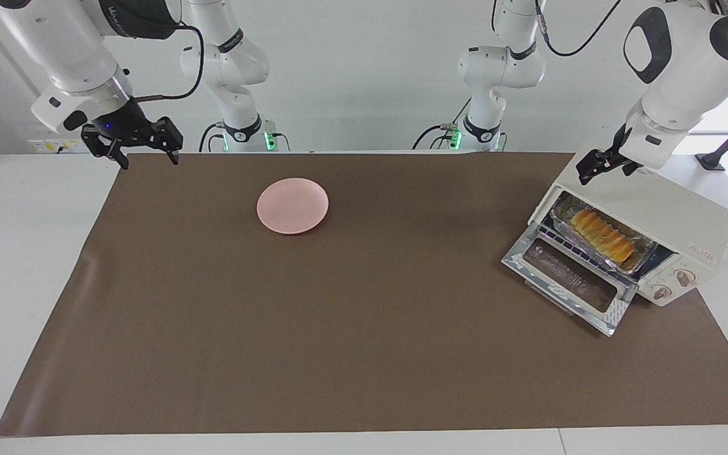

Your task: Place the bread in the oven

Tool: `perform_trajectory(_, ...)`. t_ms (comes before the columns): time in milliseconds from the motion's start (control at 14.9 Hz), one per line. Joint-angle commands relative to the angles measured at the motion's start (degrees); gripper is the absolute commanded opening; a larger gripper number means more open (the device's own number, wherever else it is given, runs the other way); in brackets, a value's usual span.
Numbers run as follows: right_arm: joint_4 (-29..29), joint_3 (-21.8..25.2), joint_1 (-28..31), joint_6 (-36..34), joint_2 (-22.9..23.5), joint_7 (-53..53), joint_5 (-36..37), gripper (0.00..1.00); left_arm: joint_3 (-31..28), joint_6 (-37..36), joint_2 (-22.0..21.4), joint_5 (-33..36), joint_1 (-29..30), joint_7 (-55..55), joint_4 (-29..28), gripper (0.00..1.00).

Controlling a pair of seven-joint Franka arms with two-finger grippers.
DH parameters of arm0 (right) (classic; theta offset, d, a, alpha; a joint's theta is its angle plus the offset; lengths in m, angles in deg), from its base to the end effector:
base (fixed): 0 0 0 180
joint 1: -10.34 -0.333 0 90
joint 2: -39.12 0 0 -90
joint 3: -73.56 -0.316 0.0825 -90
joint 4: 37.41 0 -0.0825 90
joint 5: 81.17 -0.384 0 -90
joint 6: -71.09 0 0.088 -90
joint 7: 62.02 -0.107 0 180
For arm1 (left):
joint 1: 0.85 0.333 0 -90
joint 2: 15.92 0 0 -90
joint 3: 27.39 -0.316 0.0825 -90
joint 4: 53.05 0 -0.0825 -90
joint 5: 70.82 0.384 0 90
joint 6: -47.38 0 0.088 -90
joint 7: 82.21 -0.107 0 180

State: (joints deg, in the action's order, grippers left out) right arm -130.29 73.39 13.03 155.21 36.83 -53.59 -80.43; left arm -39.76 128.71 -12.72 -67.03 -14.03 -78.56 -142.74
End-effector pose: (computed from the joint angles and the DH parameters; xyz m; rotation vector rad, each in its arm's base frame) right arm 0.5294 -0.0248 0.6144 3.1302 0.1606 -0.1783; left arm 0.5522 -0.0031 0.5855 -3.0399 -0.0819 0.3010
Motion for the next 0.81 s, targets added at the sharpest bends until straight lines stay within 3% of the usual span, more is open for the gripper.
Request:
perform_trajectory(0,-1.2,-0.9,1.1,-0.2,-1.2,-0.4,0.8,1.00,0.1,-0.6,-4.1,-2.1,0.3,-2.5,-3.1,1.00)
perform_trajectory(336,-1.2,-0.9,0.9,-0.2,-1.2,-0.3,0.8,1.00,9.3,0.2,-4.2,-2.3,10.5,-2.9,-3.1,1.00)
perform_trajectory(738,-1.2,-0.9,1.0,-0.2,-1.2,-0.3,0.8,1.00,10.0,2.8,-3.4,-3.7,9.6,-2.2,-3.0,1.00)
